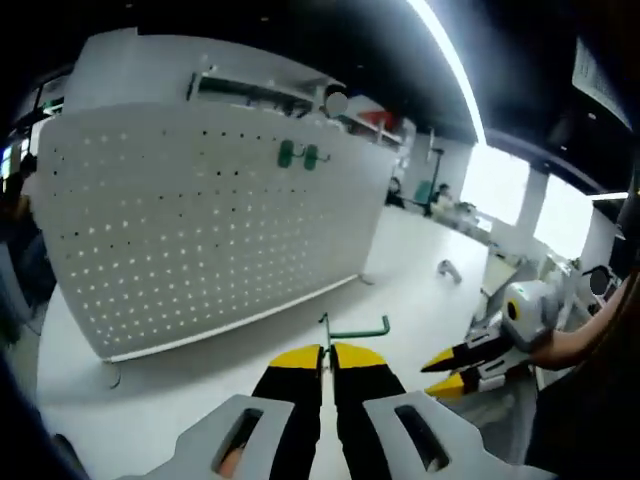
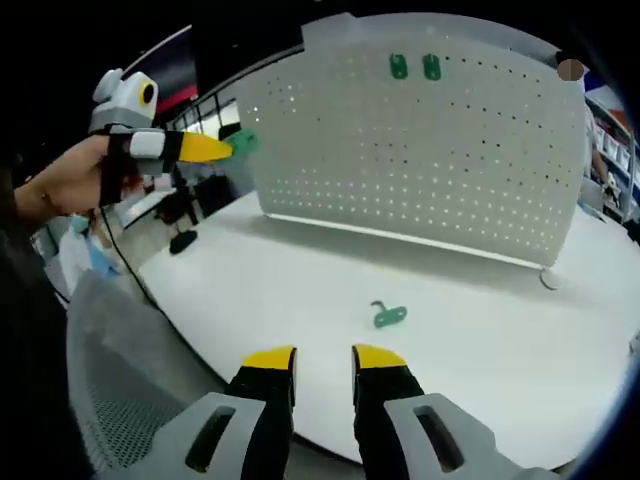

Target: Insert the hook assembly into the mounting plate slot until the hook locks in place.

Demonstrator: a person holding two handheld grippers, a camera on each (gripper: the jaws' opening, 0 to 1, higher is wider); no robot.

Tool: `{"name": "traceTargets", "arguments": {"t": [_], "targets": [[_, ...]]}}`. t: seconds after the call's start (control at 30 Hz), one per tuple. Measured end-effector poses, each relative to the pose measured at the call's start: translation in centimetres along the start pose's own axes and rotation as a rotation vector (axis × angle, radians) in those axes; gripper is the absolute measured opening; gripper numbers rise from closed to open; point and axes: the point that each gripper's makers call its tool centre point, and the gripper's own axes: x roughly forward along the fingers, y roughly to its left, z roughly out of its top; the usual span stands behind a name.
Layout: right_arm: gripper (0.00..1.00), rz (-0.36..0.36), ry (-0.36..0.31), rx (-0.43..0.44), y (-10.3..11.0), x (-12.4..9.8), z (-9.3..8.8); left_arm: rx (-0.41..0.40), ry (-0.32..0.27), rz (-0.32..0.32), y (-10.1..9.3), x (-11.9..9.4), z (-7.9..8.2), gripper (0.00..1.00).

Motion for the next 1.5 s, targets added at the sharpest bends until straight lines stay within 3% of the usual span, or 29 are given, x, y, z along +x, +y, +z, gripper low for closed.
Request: {"name": "traceTargets", "arguments": {"t": [0.27,0.53,0.67,0.77,1.1,1.27,1.5], "targets": [[0.21,0.005,-0.02,0.021,0.3,-0.6,1.0,-0.023,-0.07,-0.006,-1.2,-1.9,1.7,0.02],[0.21,0.022,-0.063,0.082,0.6,-0.8,2.5,-0.006,-0.079,-0.003,-1.6,-1.6,1.5,0.02],[0.21,0.046,-0.099,0.133,0.8,-0.9,3.7,-0.02,-0.074,-0.013,-1.9,-1.1,0.9,0.02],[0.2,0.052,-0.116,0.123,1.1,-1.2,4.8,-0.014,-0.066,-0.006,-1.9,-1.0,0.5,0.02],[0.2,0.137,-0.226,0.198,3.3,-1.4,9.7,-0.022,-0.049,-0.009,-2.0,-0.7,-0.2,0.02],[0.2,0.187,-0.247,0.189,5.2,-1.2,11.5,-0.023,-0.052,-0.01,-2.1,-0.4,-0.3,0.02],[0.2,0.262,-0.275,0.247,7.0,-0.7,13.4,-0.036,-0.054,-0.013,-2.1,-0.5,-0.5,0.02]]}}
